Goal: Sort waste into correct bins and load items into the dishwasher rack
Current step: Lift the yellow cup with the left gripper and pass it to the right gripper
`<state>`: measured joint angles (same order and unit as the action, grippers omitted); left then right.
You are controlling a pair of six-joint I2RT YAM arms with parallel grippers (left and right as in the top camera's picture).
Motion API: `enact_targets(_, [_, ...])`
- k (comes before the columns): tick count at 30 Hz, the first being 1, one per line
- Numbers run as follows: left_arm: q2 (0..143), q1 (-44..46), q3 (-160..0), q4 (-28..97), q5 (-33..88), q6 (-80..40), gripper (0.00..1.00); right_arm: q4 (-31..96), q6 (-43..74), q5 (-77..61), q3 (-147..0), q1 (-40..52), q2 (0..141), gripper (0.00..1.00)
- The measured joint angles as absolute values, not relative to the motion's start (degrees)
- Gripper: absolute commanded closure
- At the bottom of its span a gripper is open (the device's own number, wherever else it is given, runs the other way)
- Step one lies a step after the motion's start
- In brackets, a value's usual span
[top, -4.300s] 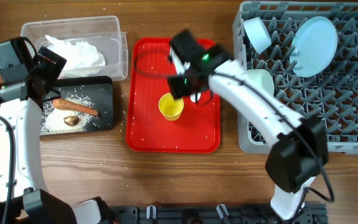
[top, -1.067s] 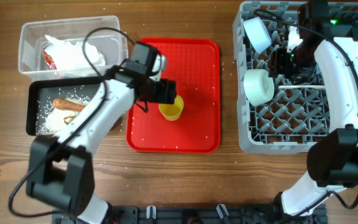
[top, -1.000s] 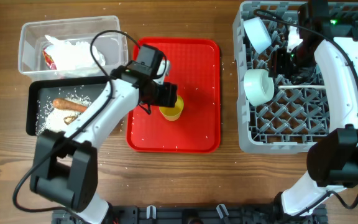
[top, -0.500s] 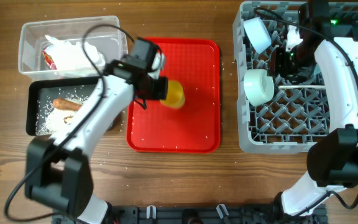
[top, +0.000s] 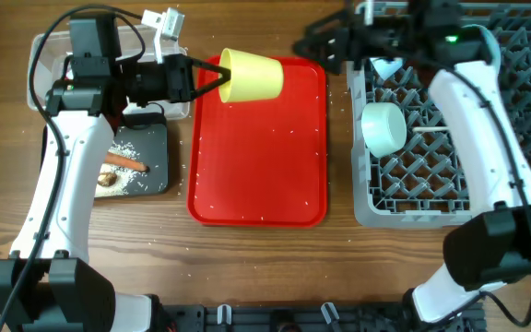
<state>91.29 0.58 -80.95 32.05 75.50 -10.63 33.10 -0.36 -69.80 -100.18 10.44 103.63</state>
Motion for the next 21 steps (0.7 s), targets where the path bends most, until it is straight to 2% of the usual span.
enact_targets(5, [91.29,0.58,-80.95,29.61,84.07,-10.61,0.96,30.70,-0.34,-75.26,-100.18,13.76,103.59,0.13])
enact_targets(13, [91.29,0.58,-80.95,24.38,84.99,-10.63,0.96,30.63,-3.14,-82.96,-100.18,13.23,103.59,0.13])
enact_targets(15, [91.29,0.58,-80.95,24.36,83.88,-10.66,0.96,30.65,-3.57,-83.24,-100.18,12.27,103.59,0.10])
enact_targets(17, [91.29,0.58,-80.95,24.05,83.00,-10.76,0.96,30.59,-4.27,-83.59,-100.18,11.05,103.59,0.00])
enact_targets(21, [91.29,0.56,-80.90,18.96,81.69,-14.04,0.96,30.17,-5.72,-83.59,-100.18,10.68,103.59,0.00])
